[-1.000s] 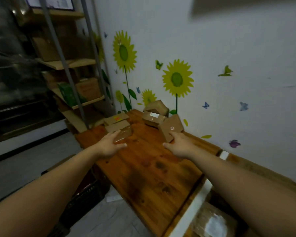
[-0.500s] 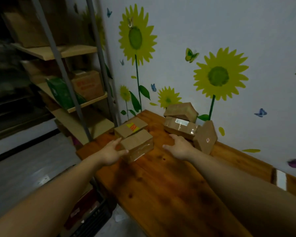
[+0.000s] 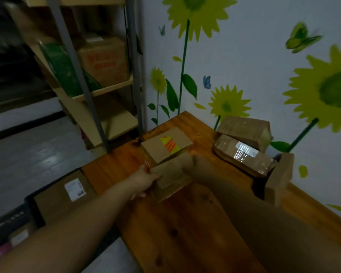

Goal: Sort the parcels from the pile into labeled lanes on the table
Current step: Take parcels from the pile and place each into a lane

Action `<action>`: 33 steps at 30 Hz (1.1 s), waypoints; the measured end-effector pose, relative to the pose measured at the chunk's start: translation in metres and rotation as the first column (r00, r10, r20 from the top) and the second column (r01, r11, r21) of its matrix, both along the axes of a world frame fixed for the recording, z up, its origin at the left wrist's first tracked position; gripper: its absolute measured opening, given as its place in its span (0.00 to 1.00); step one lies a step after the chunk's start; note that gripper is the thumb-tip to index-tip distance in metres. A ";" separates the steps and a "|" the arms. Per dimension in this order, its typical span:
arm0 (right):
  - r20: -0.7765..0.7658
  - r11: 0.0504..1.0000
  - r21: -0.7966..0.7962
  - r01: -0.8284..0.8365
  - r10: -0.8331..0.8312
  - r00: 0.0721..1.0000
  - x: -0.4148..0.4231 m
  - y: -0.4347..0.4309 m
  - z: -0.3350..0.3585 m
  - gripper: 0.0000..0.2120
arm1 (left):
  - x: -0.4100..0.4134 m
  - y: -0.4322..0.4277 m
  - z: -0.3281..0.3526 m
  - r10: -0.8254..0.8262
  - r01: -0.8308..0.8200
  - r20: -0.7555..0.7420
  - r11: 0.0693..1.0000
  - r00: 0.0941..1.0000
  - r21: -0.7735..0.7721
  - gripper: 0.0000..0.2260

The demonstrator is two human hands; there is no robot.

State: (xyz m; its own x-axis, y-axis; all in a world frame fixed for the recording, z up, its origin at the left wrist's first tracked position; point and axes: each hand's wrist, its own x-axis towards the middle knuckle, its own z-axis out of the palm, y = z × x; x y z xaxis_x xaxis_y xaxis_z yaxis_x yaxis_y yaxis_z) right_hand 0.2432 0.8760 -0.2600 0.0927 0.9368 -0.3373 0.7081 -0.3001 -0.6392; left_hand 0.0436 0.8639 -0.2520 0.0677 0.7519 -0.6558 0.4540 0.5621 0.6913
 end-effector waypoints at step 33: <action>-0.317 0.564 0.490 0.664 -0.594 0.739 0.021 -0.284 0.122 0.32 | 0.070 -0.137 0.111 -0.413 0.073 0.483 0.812 0.772 0.579 0.22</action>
State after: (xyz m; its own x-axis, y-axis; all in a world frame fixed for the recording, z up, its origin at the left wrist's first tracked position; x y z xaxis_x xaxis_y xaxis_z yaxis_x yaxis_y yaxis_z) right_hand 0.2643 0.5916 -0.1380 0.7287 0.6669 0.1559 0.3958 -0.2242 -0.8905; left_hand 0.1139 0.7264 -0.1415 0.5212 0.8526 0.0367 -0.0447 -0.0156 0.9989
